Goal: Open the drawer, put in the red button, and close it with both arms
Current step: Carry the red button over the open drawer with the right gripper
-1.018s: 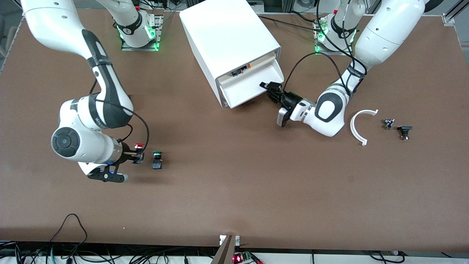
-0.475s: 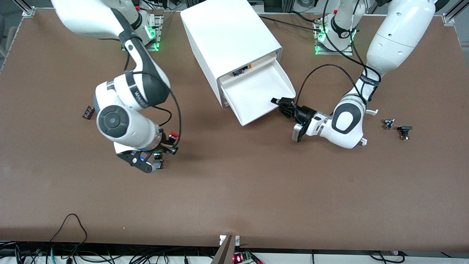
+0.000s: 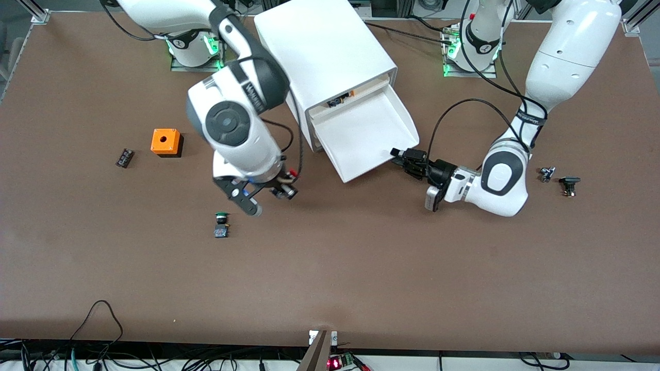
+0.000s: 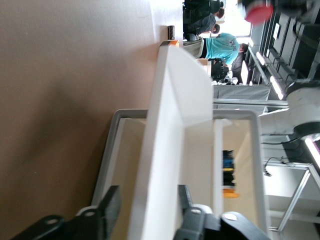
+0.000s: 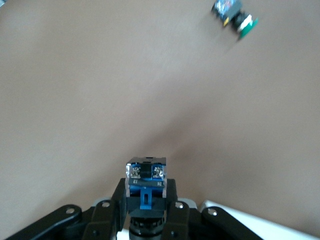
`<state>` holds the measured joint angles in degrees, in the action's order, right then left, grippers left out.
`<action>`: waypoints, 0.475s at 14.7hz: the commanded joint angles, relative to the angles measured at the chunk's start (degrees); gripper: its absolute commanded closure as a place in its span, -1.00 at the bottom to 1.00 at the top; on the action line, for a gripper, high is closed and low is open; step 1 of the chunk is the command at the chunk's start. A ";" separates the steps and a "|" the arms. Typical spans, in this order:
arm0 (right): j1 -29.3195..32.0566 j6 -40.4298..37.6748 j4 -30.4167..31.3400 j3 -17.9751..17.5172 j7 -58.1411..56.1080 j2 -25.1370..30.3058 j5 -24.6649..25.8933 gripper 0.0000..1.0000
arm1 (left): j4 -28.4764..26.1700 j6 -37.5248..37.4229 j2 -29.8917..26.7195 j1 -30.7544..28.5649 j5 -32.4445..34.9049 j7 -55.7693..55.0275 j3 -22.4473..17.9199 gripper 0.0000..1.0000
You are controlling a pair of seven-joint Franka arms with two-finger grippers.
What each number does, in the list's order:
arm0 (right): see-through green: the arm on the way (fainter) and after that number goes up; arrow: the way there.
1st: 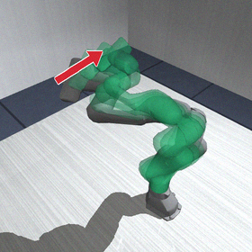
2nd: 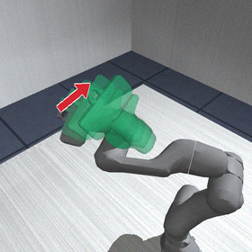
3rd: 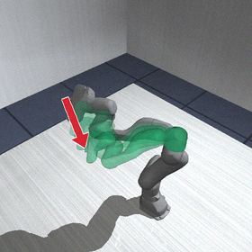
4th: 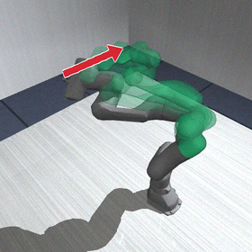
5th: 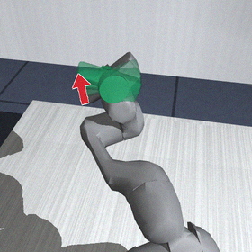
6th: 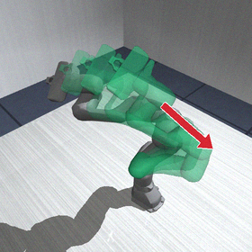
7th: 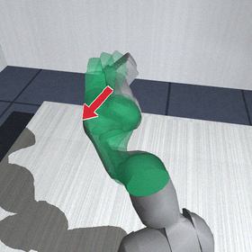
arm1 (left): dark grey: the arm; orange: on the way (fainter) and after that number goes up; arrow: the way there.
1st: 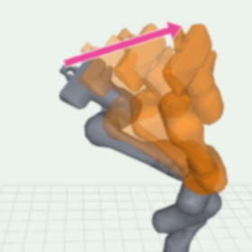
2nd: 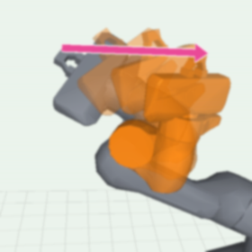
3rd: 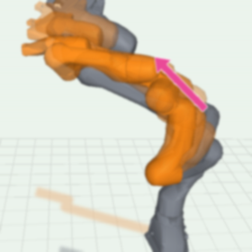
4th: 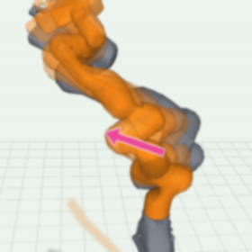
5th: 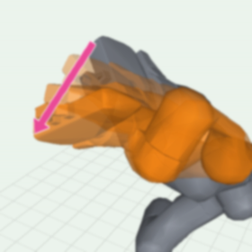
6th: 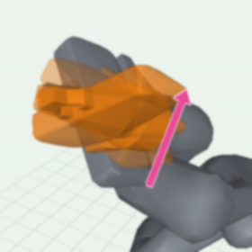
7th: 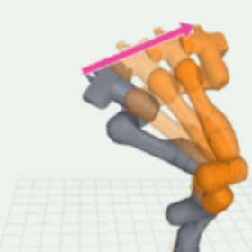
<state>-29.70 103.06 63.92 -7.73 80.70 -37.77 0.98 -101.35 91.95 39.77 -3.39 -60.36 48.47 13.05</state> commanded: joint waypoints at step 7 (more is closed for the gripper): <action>-12.21 3.19 -1.69 0.96 23.17 -1.07 0.60 1.00 | 9.40 -3.01 -9.44 -2.33 17.87 -31.38 -0.22 -1.00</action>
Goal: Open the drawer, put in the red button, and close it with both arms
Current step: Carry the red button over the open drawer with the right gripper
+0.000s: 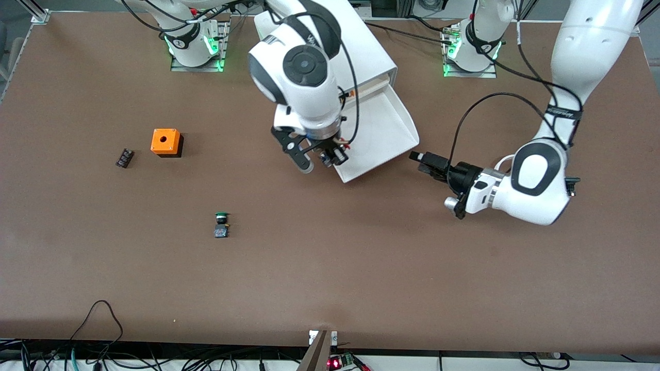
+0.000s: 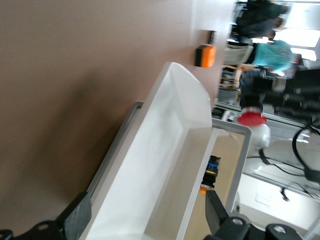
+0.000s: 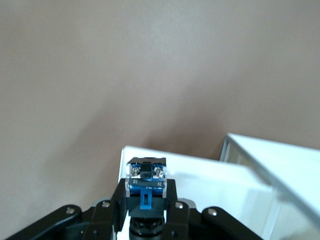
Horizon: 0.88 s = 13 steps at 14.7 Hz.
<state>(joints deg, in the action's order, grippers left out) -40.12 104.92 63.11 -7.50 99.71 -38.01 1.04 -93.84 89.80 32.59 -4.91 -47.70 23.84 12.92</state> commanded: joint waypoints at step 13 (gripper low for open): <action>-7.61 10.48 -0.71 0.91 21.49 -8.14 4.84 -0.99 | 8.06 8.72 -3.06 -0.10 32.31 -34.72 0.35 -1.00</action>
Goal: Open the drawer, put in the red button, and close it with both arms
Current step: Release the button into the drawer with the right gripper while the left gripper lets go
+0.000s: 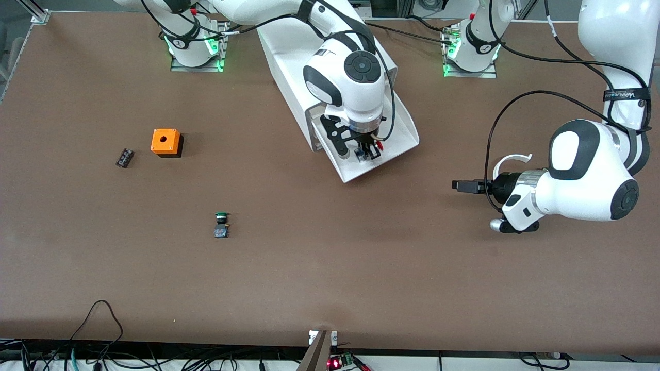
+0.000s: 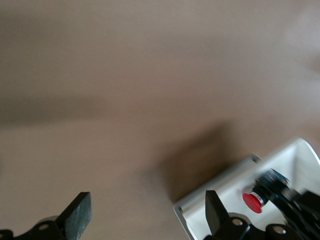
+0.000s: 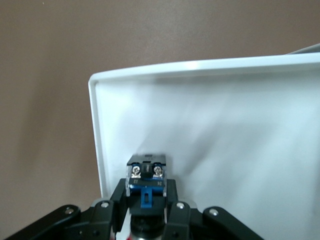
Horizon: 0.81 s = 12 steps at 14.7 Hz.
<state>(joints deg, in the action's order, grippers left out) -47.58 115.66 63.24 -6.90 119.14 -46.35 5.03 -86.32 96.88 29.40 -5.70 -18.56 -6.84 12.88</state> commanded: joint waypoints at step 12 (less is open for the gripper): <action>11.17 -6.22 -0.75 4.97 -23.99 10.40 -2.30 -1.00 | 0.01 3.84 1.45 4.91 3.18 -12.84 0.57 -1.00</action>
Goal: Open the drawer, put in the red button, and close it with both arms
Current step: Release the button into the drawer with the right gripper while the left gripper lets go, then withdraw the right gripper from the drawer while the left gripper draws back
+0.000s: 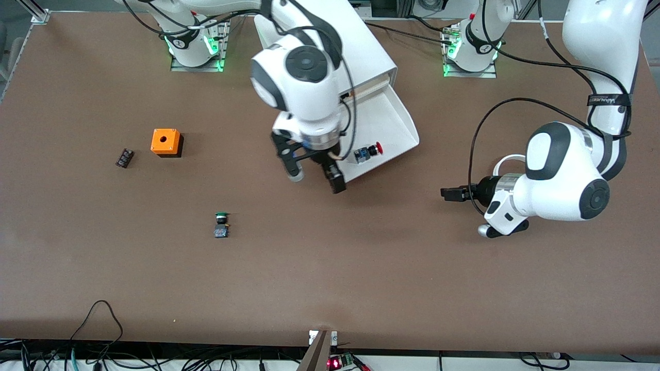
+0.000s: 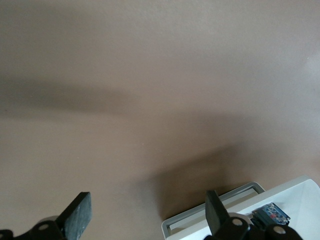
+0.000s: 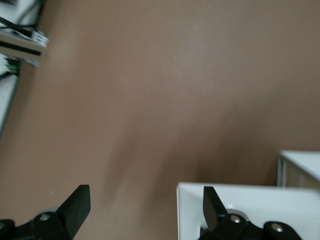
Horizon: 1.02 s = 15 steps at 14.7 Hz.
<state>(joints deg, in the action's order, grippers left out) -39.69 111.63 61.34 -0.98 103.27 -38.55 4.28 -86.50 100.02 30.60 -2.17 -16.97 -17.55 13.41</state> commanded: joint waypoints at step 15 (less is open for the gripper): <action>25.70 -11.70 15.19 -0.43 -70.64 15.77 -1.91 -1.00 | -1.39 9.67 1.65 4.45 3.52 -10.65 -0.40 -1.00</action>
<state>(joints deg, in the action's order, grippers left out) -16.45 99.36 70.49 -0.63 37.53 -27.41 3.30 -87.11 108.57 32.23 1.96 -15.49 -26.08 13.17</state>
